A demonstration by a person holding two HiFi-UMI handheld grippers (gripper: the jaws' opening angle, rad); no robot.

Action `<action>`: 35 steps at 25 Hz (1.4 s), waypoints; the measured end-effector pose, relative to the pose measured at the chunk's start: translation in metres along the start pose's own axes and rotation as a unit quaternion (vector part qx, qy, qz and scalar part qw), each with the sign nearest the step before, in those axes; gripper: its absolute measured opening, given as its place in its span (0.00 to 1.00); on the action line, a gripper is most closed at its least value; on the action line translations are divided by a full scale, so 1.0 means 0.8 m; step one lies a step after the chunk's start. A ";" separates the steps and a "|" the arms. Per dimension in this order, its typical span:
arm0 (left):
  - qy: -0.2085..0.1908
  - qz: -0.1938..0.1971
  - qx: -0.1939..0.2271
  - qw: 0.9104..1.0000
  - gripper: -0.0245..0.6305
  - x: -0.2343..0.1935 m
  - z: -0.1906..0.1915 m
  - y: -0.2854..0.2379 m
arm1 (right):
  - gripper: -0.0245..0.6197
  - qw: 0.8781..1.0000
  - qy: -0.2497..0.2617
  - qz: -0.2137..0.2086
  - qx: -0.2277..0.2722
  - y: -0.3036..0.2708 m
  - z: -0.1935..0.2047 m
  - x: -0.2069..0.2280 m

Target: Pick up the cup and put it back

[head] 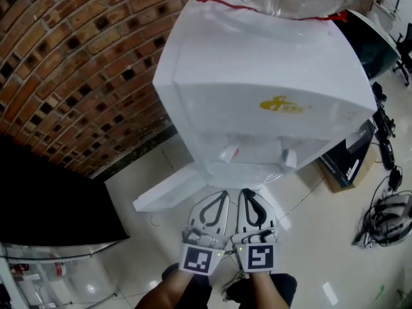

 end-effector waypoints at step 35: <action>0.002 -0.017 0.025 1.000 0.02 0.021 -0.574 0.114 | 0.05 0.994 -0.013 -0.074 0.076 0.269 -0.521 -0.115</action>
Point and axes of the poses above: the fingertips, and each gripper's own axes: y backward along the fingers, x to its right, z out of its underside, the point moved 6 cm from there along y, backward along the fingers, and after that the axes turned 4 degrees about -y, right-handed, at the moved point
